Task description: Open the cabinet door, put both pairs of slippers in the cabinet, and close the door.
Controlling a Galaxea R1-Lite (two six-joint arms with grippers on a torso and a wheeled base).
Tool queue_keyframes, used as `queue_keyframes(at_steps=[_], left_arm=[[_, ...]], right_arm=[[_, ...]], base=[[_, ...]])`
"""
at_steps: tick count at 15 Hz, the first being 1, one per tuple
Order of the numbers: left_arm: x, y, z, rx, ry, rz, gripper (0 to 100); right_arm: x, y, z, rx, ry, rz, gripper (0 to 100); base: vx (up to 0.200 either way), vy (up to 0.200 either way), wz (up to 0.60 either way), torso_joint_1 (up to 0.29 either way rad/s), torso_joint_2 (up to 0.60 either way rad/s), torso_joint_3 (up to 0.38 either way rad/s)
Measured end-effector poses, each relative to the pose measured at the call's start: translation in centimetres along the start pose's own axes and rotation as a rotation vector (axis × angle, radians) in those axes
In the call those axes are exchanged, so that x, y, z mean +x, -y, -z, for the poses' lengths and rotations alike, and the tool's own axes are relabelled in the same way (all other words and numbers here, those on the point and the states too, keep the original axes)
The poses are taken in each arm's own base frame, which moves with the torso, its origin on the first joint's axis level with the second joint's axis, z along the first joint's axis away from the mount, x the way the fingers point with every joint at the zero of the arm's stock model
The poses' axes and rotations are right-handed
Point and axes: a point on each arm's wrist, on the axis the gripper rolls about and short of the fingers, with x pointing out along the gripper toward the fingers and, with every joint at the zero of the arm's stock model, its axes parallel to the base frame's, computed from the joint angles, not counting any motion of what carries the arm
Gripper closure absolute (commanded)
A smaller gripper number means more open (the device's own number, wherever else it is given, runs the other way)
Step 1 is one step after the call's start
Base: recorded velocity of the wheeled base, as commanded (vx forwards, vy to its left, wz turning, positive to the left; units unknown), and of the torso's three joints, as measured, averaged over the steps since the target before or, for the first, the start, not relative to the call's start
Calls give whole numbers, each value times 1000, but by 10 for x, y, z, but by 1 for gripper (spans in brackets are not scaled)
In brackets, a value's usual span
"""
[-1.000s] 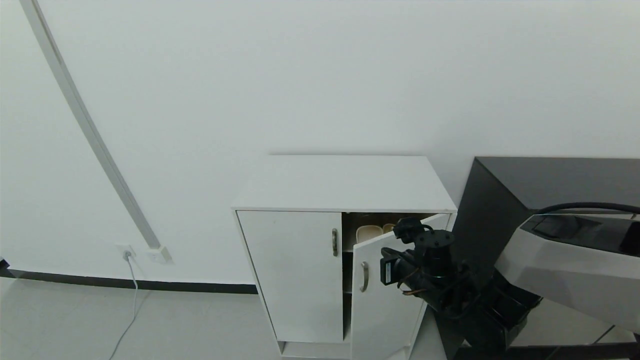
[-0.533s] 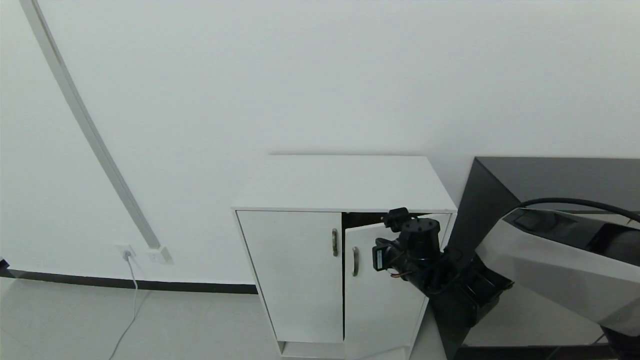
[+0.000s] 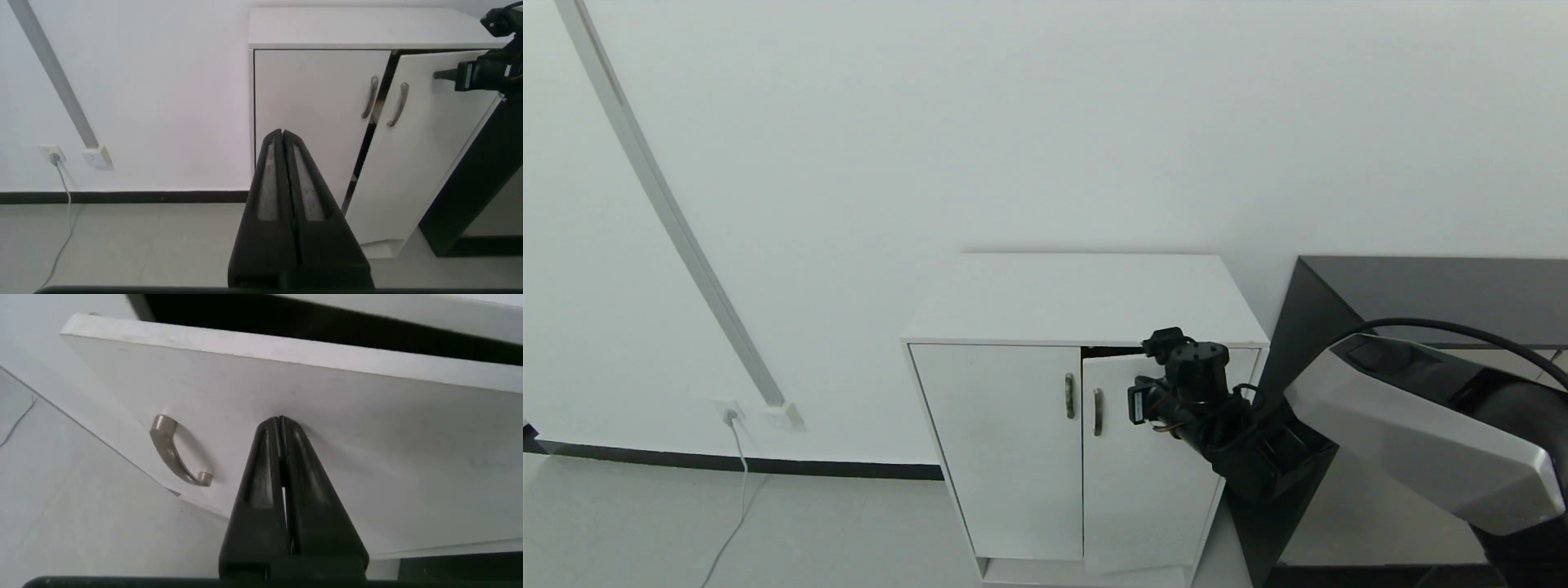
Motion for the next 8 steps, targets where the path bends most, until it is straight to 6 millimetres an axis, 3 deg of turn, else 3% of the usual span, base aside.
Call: queue_keyframes(at_steps=[8], left_arm=[[0,0,0,0,0,0,100]], right_arm=[[15,13,-6,9,1,33,100]], base=[[0,0,0,0,0,0]])
